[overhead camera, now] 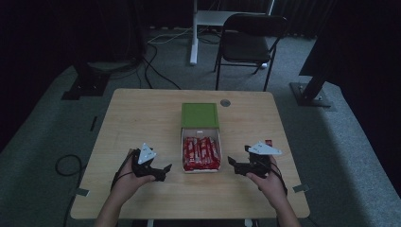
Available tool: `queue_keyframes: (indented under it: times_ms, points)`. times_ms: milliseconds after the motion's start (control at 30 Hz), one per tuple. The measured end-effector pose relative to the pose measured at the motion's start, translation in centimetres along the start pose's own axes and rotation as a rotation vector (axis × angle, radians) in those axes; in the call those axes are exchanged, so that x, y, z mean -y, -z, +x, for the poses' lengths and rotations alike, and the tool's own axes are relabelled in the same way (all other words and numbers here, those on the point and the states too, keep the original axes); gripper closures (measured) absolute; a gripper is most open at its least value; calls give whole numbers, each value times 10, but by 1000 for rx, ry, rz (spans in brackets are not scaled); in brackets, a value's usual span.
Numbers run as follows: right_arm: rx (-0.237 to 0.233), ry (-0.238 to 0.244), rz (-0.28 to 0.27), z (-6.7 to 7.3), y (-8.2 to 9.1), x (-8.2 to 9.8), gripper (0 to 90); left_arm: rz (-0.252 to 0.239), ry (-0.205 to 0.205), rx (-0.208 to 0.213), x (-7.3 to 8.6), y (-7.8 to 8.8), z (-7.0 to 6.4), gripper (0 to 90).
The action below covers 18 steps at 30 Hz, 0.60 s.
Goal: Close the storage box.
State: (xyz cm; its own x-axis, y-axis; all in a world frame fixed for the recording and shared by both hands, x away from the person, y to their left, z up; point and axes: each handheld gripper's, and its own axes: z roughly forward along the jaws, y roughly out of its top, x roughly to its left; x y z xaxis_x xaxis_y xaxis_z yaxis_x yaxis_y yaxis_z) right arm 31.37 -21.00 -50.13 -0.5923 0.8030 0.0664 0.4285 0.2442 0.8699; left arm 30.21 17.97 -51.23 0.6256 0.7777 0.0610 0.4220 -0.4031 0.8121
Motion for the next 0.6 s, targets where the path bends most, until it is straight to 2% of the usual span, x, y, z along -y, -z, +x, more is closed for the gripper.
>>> queue_keyframes:
  times_ms: [367, 500, 600]
  points:
    - [-34, 7, -1, 9, -9, -2, 129, -42, -23, 63, -15, -8, -14, 33]
    - [-39, 6, -1, 11, -11, -2, 129, -47, -29, 68, -20, -12, -16, 33]
    - [-45, 5, 0, 11, -13, -3, 125, -62, -16, 69, -24, -14, -16, 33]
